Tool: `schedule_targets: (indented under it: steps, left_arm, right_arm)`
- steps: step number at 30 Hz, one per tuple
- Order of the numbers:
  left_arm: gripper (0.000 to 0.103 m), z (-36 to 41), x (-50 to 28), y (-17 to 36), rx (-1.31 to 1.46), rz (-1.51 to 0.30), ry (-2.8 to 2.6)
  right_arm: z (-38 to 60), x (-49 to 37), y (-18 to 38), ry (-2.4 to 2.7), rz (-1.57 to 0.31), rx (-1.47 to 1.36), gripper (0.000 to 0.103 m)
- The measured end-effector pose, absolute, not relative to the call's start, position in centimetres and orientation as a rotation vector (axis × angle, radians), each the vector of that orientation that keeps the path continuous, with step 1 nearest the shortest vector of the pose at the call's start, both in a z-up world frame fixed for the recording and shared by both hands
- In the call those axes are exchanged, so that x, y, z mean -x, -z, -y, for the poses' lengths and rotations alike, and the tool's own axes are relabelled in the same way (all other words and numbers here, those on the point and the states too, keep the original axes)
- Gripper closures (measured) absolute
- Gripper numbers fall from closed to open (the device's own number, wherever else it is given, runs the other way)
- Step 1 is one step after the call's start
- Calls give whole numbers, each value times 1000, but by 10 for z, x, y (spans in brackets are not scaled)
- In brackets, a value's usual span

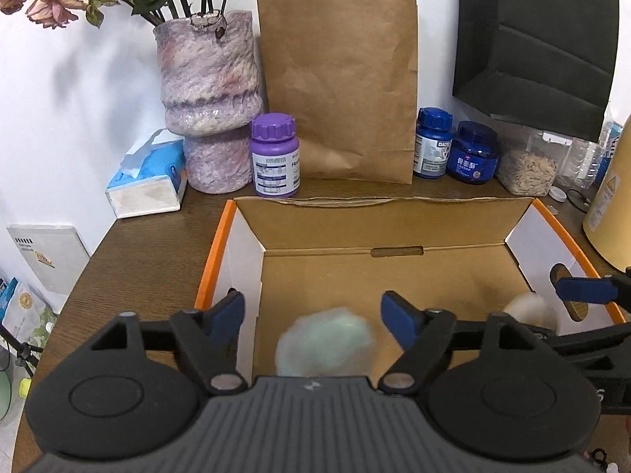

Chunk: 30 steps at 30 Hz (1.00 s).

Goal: Flip cup upright
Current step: 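Open both tools to drop the tape roll and plastic bag into the box, then move both tools back toward the glove package and plush toy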

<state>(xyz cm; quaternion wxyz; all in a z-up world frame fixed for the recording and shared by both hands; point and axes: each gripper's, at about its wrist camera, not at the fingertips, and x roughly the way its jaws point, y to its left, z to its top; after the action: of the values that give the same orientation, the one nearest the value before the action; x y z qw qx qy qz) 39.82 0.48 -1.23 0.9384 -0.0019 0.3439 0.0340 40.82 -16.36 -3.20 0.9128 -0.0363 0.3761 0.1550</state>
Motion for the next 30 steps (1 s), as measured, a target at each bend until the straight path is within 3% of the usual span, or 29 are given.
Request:
schedule_targets:
  steps: [6, 30]
  left_arm:
    - [0, -4, -389, 6, -1, -664, -75]
    - [0, -9, -314, -38, 7, -582, -89]
  right_arm:
    - [166, -403, 28, -319, -757, 85, 4]
    - [163, -337, -20, -349, -653, 112, 0]
